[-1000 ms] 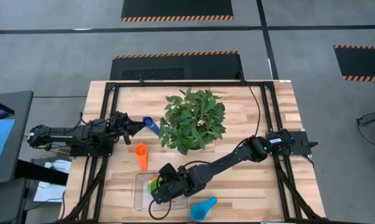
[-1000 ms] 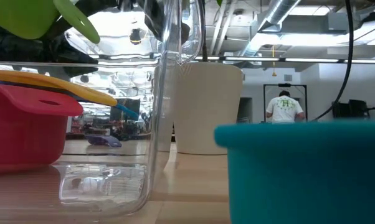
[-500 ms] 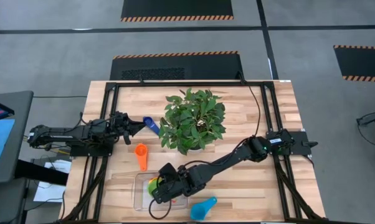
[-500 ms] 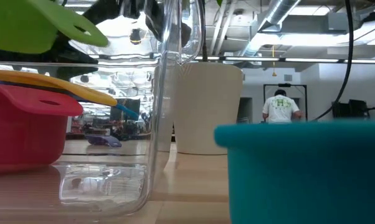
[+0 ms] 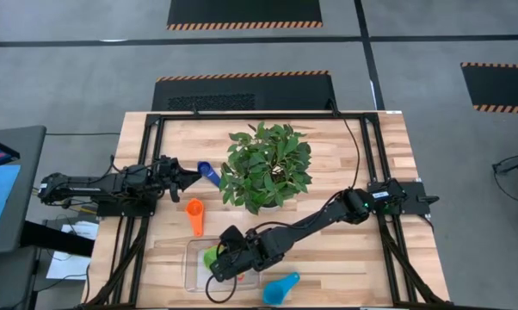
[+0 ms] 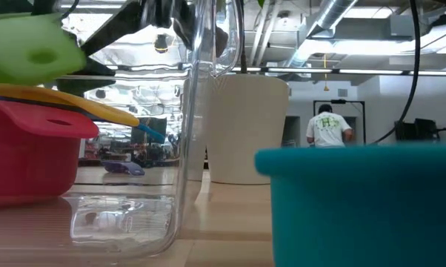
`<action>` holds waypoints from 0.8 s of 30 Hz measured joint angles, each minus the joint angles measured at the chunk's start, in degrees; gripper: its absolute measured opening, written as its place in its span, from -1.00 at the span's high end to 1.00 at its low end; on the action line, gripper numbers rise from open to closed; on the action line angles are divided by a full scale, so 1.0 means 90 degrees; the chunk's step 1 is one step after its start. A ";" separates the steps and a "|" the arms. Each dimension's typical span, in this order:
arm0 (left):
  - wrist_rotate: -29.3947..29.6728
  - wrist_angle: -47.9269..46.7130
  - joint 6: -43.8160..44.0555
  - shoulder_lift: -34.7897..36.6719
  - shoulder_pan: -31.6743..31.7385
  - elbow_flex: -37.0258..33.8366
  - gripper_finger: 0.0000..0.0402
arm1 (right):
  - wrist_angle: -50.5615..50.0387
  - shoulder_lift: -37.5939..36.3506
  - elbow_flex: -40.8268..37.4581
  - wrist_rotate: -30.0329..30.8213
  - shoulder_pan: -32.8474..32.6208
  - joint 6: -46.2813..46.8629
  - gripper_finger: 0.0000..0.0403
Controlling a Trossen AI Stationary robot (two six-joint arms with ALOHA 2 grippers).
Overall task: Nest measuring cups in basket
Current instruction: Stack the green measuring cup on the yellow measuring cup, then stack the light blue measuring cup on the green measuring cup
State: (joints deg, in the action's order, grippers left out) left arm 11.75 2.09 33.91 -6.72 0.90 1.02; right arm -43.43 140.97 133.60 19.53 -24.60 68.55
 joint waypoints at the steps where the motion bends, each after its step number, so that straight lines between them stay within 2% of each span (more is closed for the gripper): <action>1: 0.0000 0.0002 0.0000 0.0000 -0.0001 0.0000 0.71 | -0.0021 0.0000 0.0000 -0.0104 -0.0002 0.0001 0.23; 7: 0.0000 -0.0005 0.0000 0.0000 0.0001 0.0000 0.71 | -0.0504 0.0000 0.0000 -0.0699 -0.0005 0.0108 0.23; 15: 0.0002 -0.0005 -0.0002 0.0000 -0.0001 0.0000 0.71 | -0.0562 0.0000 -0.0002 -0.0760 -0.0005 0.0405 0.33; 19: 0.0001 -0.0007 -0.0002 0.0000 0.0001 0.0000 0.71 | -0.0137 -0.0012 -0.0002 -0.1070 0.0000 0.0504 0.39; 24: 0.0002 -0.0005 -0.0002 0.0001 0.0000 0.0000 0.71 | 0.0948 -0.0027 -0.0002 -0.1923 -0.0013 -0.0171 0.42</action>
State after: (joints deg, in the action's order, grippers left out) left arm 11.77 2.04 33.89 -6.71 0.90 1.02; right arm -34.90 140.73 133.58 2.22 -24.72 67.01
